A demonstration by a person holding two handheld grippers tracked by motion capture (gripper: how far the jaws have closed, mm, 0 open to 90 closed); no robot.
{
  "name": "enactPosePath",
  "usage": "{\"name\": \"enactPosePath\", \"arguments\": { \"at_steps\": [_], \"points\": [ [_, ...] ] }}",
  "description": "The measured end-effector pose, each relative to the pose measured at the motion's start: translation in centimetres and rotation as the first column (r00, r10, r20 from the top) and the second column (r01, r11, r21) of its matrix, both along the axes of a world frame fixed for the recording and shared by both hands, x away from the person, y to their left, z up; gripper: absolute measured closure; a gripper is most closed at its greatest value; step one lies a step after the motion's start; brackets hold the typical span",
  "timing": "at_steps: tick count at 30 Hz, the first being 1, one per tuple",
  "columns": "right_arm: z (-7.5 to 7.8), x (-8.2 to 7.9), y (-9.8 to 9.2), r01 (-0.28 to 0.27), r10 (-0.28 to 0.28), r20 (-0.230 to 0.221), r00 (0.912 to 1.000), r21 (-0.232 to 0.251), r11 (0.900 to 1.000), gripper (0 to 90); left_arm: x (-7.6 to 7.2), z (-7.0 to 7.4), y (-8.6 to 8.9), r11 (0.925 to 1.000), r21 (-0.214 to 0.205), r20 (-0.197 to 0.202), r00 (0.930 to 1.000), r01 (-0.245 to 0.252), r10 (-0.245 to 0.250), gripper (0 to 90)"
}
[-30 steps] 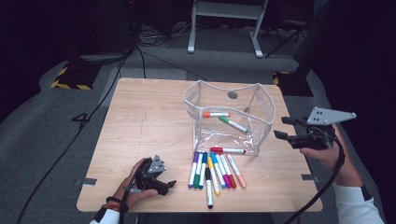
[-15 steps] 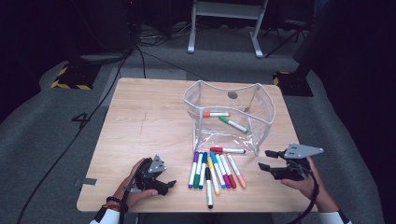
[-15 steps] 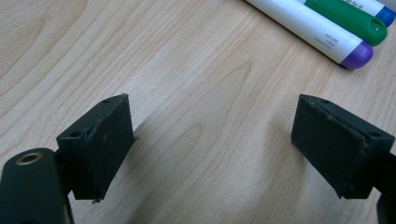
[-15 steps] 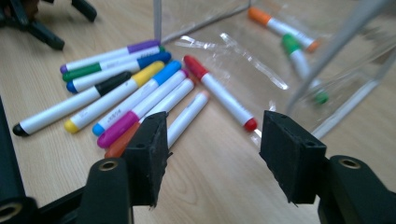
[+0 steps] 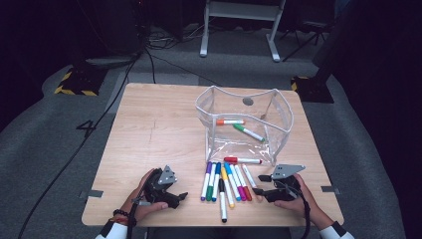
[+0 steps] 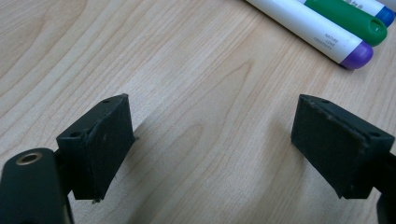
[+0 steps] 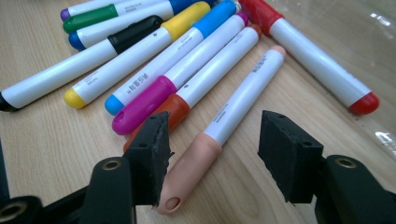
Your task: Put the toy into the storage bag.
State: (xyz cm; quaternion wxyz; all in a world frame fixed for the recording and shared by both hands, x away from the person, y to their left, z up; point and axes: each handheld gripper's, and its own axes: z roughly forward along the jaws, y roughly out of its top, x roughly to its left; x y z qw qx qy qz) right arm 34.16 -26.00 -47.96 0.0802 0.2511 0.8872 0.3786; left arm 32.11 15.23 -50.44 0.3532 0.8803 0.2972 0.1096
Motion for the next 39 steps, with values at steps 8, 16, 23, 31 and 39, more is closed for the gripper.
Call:
{"name": "enactPosePath", "arguments": {
  "at_steps": [8,16,23,31,39],
  "points": [
    [-1.2,0.9,-0.4,0.051,-0.05,0.018,0.9986,-0.06,0.9969,56.5,0.0,0.0,0.0,1.0,0.0,0.0,1.0,0.0,0.0,13.1],
    [-1.1,1.2,-1.3,0.08,-0.078,0.032,0.9964,-0.07,0.9943,74.8,0.0,0.0,0.0,1.0,0.0,0.0,1.0,0.0,0.0,13.1],
    [-0.8,1.3,-2.3,0.06,-0.059,0.016,0.9981,-0.054,0.9967,75.1,0.0,0.0,0.0,1.0,0.0,0.0,1.0,0.0,0.0,13.1],
    [2.0,0.5,-3.2,0.02,-0.02,0.074,0.997,-0.007,0.9998,75.1,0.0,0.0,0.0,1.0,0.0,0.0,1.0,0.0,0.0,13.1],
    [6.2,-0.9,-3.3,-0.03,0.026,0.168,0.9854,0.022,0.9993,75.1,0.0,0.0,0.0,1.0,0.0,0.0,1.0,0.0,0.0,13.2]
  ]
}}
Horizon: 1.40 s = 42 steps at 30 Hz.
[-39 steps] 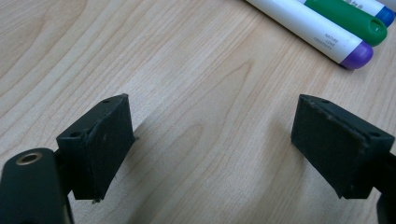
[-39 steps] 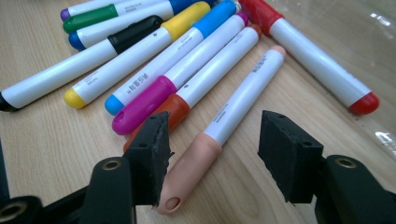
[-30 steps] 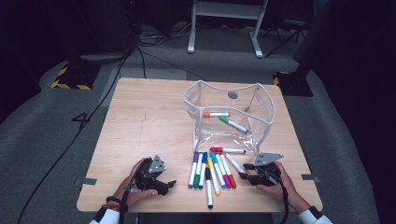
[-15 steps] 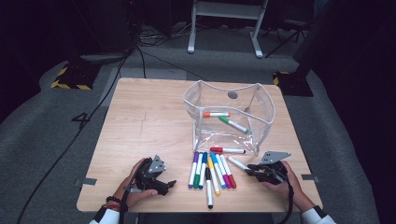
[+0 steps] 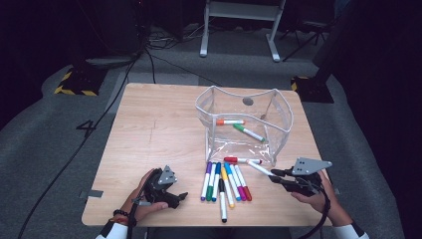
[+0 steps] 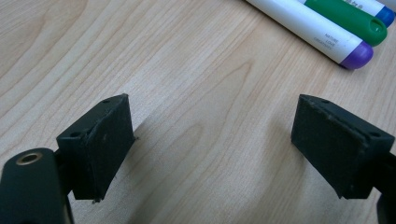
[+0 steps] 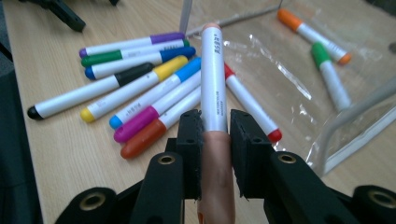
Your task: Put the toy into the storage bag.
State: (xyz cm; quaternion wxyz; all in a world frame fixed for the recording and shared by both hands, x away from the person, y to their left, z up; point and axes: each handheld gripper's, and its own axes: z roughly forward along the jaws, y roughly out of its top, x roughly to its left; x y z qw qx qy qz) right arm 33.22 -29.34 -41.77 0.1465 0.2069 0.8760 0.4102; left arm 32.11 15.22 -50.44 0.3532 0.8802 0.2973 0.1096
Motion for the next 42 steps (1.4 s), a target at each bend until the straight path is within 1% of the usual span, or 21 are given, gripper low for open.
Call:
{"name": "enactPosePath", "arguments": {
  "at_steps": [2,5,8,10,12,13,17,19,21,23,26,28,32,37,40,41,42],
  "points": [
    [1.1,-0.1,0.0,-0.011,0.01,0.029,0.9995,0.002,0.9999,75.1,0.0,0.0,0.0,1.0,0.0,0.0,1.0,0.0,0.0,13.2],
    [3.0,-0.1,0.2,-0.029,0.029,0.058,0.9979,0.008,0.9995,75.1,0.0,0.0,0.0,1.0,0.0,0.0,1.0,0.0,0.0,13.2],
    [4.7,-0.1,0.6,-0.053,0.052,0.096,0.9941,0.003,0.9986,75.1,0.0,0.0,0.0,1.0,0.0,0.0,1.0,0.0,0.0,13.1],
    [5.7,0.0,0.9,-0.074,0.071,0.102,0.9922,0.019,0.9971,75.1,0.0,0.0,0.0,1.0,0.0,0.0,1.0,0.0,0.0,13.1],
    [6.7,0.2,1.2,-0.078,0.076,0.126,0.9891,0.009,0.9969,75.1,0.0,0.0,0.0,1.0,0.0,0.0,1.0,0.0,0.0,13.1],
    [7.3,0.4,1.3,-0.085,0.082,0.134,0.9875,0.014,0.9963,75.1,0.0,0.0,0.0,1.0,0.0,0.0,1.0,0.0,0.0,13.1],
    [9.5,1.5,1.5,-0.077,0.073,0.169,0.9829,0.017,0.9969,75.1,0.0,0.0,0.0,1.0,0.0,0.0,1.0,0.0,0.0,13.1],
    [10.4,2.2,1.6,-0.073,0.068,0.176,0.9821,0.021,0.9971,75.1,0.0,0.0,0.0,1.0,0.0,0.0,1.0,0.0,0.0,13.1],
    [11.2,2.7,1.7,-0.069,0.065,0.191,0.9795,0.016,0.9975,75.1,0.0,0.0,0.0,1.0,0.0,0.0,1.0,0.0,0.0,13.1],
    [12.1,3.4,1.8,-0.072,0.067,0.189,0.9796,0.023,0.9971,75.1,0.0,0.0,0.0,1.0,0.0,0.0,1.0,0.0,0.0,13.1],
    [13.1,4.8,2.1,-0.057,0.052,0.191,0.9802,0.018,0.9982,75.1,0.0,0.0,0.0,1.0,0.0,0.0,1.0,0.0,0.0,13.1],
    [13.5,5.7,2.4,-0.055,0.054,0.181,0.9821,0.001,0.9985,75.1,0.0,0.0,0.0,1.0,0.0,0.0,1.0,0.0,0.0,13.1],
    [13.6,7.8,3.1,-0.048,0.055,0.158,0.9859,-0.047,0.9977,75.1,0.0,0.0,0.0,1.0,0.0,0.0,1.0,0.0,0.0,13.1],
    [13.7,10.3,3.7,-0.036,0.042,0.117,0.9922,-0.052,0.998,75.1,0.0,0.0,0.0,1.0,0.0,0.0,1.0,0.0,0.0,13.1],
    [13.4,11.9,4.2,-0.012,0.018,0.093,0.9954,-0.073,0.9973,75.1,0.0,0.0,0.0,1.0,0.0,0.0,1.0,0.0,0.0,13.1],
    [13.3,12.4,4.3,-0.004,0.01,0.078,0.9969,-0.08,0.9968,75.1,0.0,0.0,0.0,1.0,0.0,0.001,1.0,0.002,-0.002,13.1],
    [13.1,12.9,4.4,0.001,0.005,0.07,0.9976,-0.094,0.9956,75.1,0.0,0.0,0.0,1.0,0.0,0.0,1.0,0.0,0.0,13.1]
  ]
}}
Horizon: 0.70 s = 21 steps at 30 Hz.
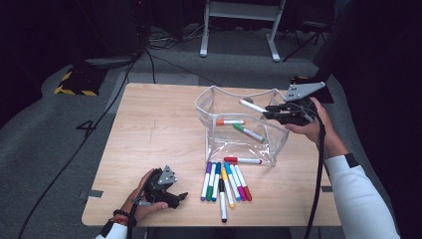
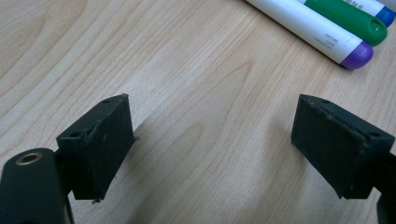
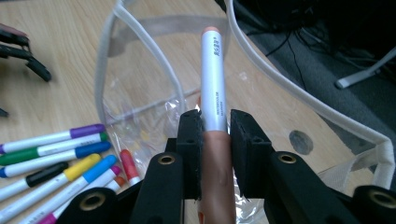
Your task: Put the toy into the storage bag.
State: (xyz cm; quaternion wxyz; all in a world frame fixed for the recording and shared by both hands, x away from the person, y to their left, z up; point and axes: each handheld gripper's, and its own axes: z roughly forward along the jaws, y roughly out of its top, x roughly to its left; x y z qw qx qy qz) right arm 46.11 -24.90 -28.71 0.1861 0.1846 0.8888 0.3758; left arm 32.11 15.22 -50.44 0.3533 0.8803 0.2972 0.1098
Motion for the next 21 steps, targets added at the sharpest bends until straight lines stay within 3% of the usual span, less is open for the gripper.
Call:
{"name": "enactPosePath", "arguments": {
  "at_steps": [8,15,18,21],
  "points": [
    [-1.9,2.9,0.7,0.028,-0.037,-0.09,0.9953,-0.099,0.9947,75.0,0.0,0.0,0.0,1.0,0.0,0.0,1.0,0.0,0.0,13.1],
    [-3.2,3.5,1.4,-0.065,0.02,-0.201,0.9795,-0.225,0.9722,75.0,0.0,0.0,0.0,1.0,0.0,0.0,1.0,0.0,0.0,13.1],
    [-3.2,3.3,1.6,-0.095,0.042,-0.225,0.9735,-0.23,0.9685,75.0,0.0,0.0,0.0,1.0,0.0,0.0,1.0,0.002,-0.002,13.1],
    [-3.2,2.9,1.9,-0.152,0.085,-0.265,0.9606,-0.245,0.9575,74.9,0.0,0.0,0.0,1.0,0.0,0.0,1.0,0.002,-0.002,13.1]
  ]
}}
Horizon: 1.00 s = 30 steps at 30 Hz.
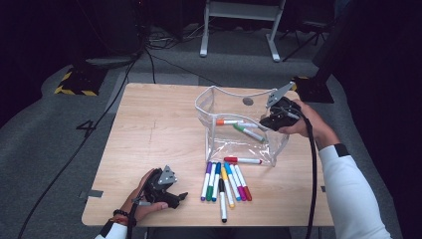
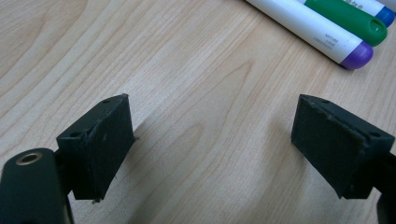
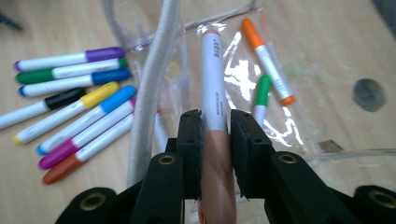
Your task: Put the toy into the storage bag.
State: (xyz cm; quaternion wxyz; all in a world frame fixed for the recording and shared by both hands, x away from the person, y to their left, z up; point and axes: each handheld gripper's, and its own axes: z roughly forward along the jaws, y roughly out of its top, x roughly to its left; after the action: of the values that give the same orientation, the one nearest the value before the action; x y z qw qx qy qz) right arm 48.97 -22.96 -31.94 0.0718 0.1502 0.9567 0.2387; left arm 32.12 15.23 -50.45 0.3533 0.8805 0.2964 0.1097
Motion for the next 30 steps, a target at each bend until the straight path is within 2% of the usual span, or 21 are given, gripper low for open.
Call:
{"name": "enactPosePath", "arguments": {
  "at_steps": [5,7,10,12,14,19,21,26,29,30],
  "points": [
    [-0.1,-0.5,0.6,-0.043,0.041,-0.045,0.9982,-0.044,0.9981,74.5,0.0,0.0,0.0,1.0,0.0,0.0,1.0,0.0,0.0,13.1],
    [-0.2,-0.5,0.8,-0.041,0.039,-0.035,0.9986,-0.053,0.9978,73.5,0.0,0.0,0.0,1.0,0.0,0.0,1.0,-0.001,0.001,13.1],
    [-0.1,-0.3,0.9,-0.002,0.002,-0.012,0.9999,-0.055,0.9985,64.7,0.0,0.0,0.0,1.0,0.0,-0.001,1.0,-0.002,0.002,13.1],
    [-0.1,-0.2,0.7,0.017,-0.017,0.005,0.9999,-0.047,0.9987,62.7,0.0,0.0,0.0,1.0,0.0,0.0,1.0,0.0,0.0,13.1],
    [0.1,-0.2,0.3,0.039,-0.039,0.02,0.9991,-0.028,0.9989,57.1,0.0,0.0,0.0,1.0,-0.001,-0.001,1.0,-0.002,0.002,13.1],
    [0.7,-0.2,-0.6,0.105,-0.107,0.069,0.9919,0.029,0.9941,51.1,0.0,0.0,0.0,1.0,-0.001,-0.001,1.0,-0.002,0.002,13.1],
    [1.2,-0.5,-1.2,0.113,-0.119,0.087,0.989,0.074,0.9909,47.8,0.0,0.0,0.0,1.0,-0.001,-0.002,1.0,-0.002,0.002,13.1],
    [2.5,-1.7,-2.8,0.172,-0.195,0.135,0.9714,0.165,0.9711,41.6,0.0,0.0,0.0,1.0,-0.001,-0.002,1.0,-0.002,0.002,13.1],
    [3.2,-2.7,-3.7,0.188,-0.224,0.163,0.9609,0.21,0.9593,40.3,0.0,0.0,0.0,1.0,-0.001,-0.002,1.0,-0.002,0.002,13.1],
    [3.5,-3.2,-4.2,0.193,-0.237,0.171,0.9564,0.238,0.9519,40.2,0.0,0.0,0.0,1.0,-0.001,-0.002,1.0,-0.002,0.002,13.1]
  ]
}}
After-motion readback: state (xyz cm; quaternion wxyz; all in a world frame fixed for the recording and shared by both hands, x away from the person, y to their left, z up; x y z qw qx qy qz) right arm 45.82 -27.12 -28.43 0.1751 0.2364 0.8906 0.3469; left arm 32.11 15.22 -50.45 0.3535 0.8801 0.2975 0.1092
